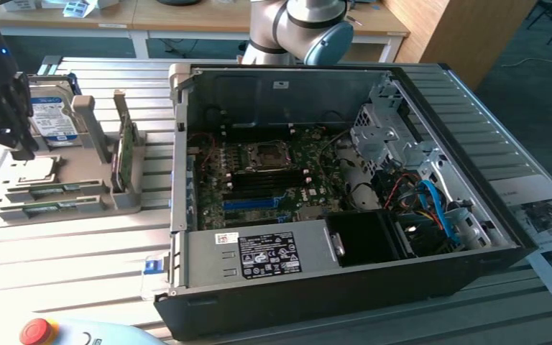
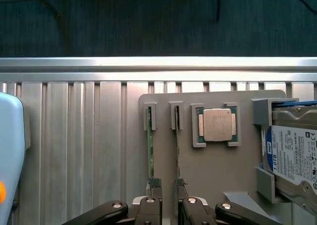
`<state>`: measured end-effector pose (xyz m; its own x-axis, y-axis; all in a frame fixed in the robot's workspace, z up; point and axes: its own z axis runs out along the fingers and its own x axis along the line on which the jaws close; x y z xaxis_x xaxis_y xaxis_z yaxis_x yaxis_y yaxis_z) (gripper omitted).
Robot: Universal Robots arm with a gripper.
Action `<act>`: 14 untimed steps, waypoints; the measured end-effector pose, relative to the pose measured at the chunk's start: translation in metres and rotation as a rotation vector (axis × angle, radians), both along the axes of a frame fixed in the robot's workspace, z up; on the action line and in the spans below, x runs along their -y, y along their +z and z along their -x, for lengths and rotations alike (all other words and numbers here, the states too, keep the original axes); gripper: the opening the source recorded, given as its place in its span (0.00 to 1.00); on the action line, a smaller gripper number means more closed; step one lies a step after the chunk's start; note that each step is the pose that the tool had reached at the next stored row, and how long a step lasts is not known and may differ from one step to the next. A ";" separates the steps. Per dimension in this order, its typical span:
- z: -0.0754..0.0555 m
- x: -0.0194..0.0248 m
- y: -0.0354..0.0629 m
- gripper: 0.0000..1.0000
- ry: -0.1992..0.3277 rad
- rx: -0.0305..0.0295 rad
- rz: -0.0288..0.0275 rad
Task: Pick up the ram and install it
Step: 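Pick up the ram and move it above insertion slot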
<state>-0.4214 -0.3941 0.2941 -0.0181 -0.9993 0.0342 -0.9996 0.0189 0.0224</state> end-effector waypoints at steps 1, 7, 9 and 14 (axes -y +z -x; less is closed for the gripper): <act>0.000 0.0000 -0.0008 0.24 0.000 0.0000 0.0001; 0.000 0.0000 -0.0062 0.24 0.000 -0.0001 0.0000; 0.000 0.0000 -0.0080 0.24 0.000 0.0000 0.0001; 0.000 0.0000 -0.0102 0.24 0.000 -0.0002 0.0002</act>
